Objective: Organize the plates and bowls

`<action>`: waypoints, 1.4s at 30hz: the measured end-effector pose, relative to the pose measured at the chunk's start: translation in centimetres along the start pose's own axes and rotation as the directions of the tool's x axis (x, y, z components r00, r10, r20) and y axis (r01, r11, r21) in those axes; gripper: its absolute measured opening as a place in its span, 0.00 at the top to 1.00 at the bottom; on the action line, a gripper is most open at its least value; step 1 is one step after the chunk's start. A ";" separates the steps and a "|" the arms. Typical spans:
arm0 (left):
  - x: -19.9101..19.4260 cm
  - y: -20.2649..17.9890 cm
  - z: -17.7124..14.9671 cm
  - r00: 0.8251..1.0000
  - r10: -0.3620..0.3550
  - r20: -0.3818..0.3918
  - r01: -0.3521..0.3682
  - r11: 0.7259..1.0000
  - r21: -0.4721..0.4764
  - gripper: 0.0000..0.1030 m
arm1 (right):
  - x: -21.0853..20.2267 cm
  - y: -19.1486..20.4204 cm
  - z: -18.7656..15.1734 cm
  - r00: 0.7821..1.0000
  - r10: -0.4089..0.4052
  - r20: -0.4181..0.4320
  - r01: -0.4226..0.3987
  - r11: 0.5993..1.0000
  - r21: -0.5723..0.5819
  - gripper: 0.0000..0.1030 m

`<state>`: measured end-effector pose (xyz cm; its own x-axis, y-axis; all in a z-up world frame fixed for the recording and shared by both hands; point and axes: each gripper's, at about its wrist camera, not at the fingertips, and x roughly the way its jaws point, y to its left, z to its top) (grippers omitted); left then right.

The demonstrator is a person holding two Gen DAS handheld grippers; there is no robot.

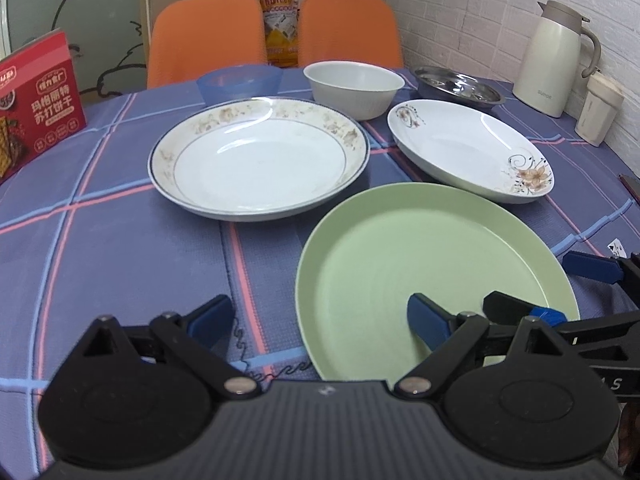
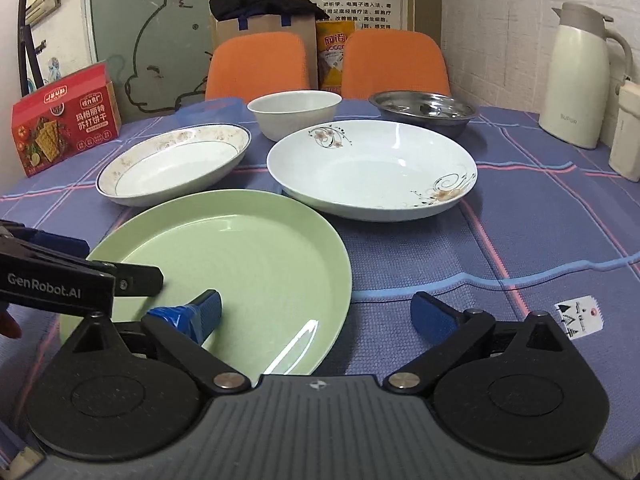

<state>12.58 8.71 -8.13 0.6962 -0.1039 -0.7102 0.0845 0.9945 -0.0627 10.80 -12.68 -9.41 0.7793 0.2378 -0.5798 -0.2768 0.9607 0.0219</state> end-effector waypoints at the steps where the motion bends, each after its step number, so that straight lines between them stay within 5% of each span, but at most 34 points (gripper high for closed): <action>1: 0.0 0.2 0.0 1.000 -0.006 0.000 0.006 1.000 -0.005 0.13 | 0.0 0.0 0.0 1.000 0.005 0.001 -0.005 1.000 0.001 0.14; 5: -0.3 0.3 -0.2 1.000 -0.005 -0.002 0.005 1.000 -0.002 0.17 | -0.2 0.3 -0.2 1.000 0.017 0.010 -0.017 1.000 -0.015 0.15; 9: -0.9 -0.5 -0.1 0.999 -0.049 0.004 0.049 0.999 0.020 0.49 | -0.2 1.8 -0.3 0.997 0.070 0.018 -0.069 0.996 -0.049 0.18; 14: -1.0 -0.5 0.1 0.999 -0.045 -0.011 0.045 0.999 -0.030 0.66 | -0.6 2.8 -0.3 0.997 0.071 0.018 -0.071 0.997 -0.025 0.19; 23: -5.3 1.8 -1.2 0.999 0.008 0.032 -0.006 0.997 -0.077 0.66 | -3.3 6.2 0.1 0.989 0.129 0.071 -0.126 0.991 -0.041 0.18; 32: -7.2 7.6 -3.2 0.993 0.115 0.008 -0.112 0.978 -0.177 0.66 | -1.8 11.8 -0.1 0.969 0.245 0.021 -0.240 0.962 -0.128 0.18; 42: -5.1 7.3 -3.3 0.994 0.105 0.013 -0.102 0.984 -0.145 0.65 | -0.3 11.8 -0.4 0.982 0.189 -0.016 -0.190 0.973 -0.135 0.17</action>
<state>7.34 16.60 -7.25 0.7102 0.0005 -0.7040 -0.0912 0.9916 -0.0913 7.05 -1.49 -9.28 0.7036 0.4131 -0.5782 -0.4928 0.8699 0.0218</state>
